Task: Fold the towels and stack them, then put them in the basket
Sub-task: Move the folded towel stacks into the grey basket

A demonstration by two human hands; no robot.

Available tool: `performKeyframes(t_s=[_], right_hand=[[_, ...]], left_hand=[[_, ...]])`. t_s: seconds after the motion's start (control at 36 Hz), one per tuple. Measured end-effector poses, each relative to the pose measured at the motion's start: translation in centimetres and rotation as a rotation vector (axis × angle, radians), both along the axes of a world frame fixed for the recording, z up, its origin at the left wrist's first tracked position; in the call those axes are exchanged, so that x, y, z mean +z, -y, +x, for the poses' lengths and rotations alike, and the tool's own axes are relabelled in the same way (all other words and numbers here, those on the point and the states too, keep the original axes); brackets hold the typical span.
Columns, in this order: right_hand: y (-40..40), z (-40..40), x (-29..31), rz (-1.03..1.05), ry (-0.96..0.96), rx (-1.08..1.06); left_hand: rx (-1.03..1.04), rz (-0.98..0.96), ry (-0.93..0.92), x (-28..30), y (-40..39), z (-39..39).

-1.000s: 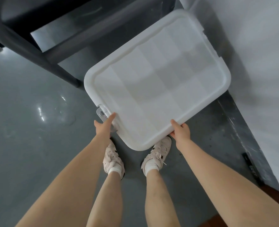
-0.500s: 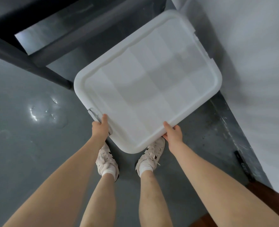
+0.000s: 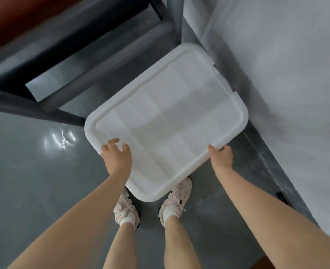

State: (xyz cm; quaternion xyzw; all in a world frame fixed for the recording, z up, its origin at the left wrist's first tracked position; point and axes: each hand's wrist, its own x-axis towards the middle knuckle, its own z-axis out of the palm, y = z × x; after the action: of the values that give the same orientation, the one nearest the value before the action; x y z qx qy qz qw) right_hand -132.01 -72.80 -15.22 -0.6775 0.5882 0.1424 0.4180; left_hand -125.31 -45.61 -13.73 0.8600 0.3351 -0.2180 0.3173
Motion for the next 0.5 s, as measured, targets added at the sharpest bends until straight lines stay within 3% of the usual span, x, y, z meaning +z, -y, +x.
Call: performKeyframes(t_s=[0.11,0.25,0.36,0.5], right_hand=[[5.9,5.2,0.9,-0.199,0.01,0.183],[11.0,12.1,1.0,-0.136,0.076,0.337],[13.6,15.9,-0.6,-0.049,0.046,0.43],[14.4,18.0,-1.5,0.026,0.042,0.396]], left_hand=[[-0.14,-0.077,0.009,0.0,4.6,4.0],[-0.101,-0.129,0.054,-1.3,9.3,8.1],[-0.086,-0.035,-0.07,-3.0,11.8,9.7],[-0.13,0.155,-0.048,-4.2,12.8,9.9]])
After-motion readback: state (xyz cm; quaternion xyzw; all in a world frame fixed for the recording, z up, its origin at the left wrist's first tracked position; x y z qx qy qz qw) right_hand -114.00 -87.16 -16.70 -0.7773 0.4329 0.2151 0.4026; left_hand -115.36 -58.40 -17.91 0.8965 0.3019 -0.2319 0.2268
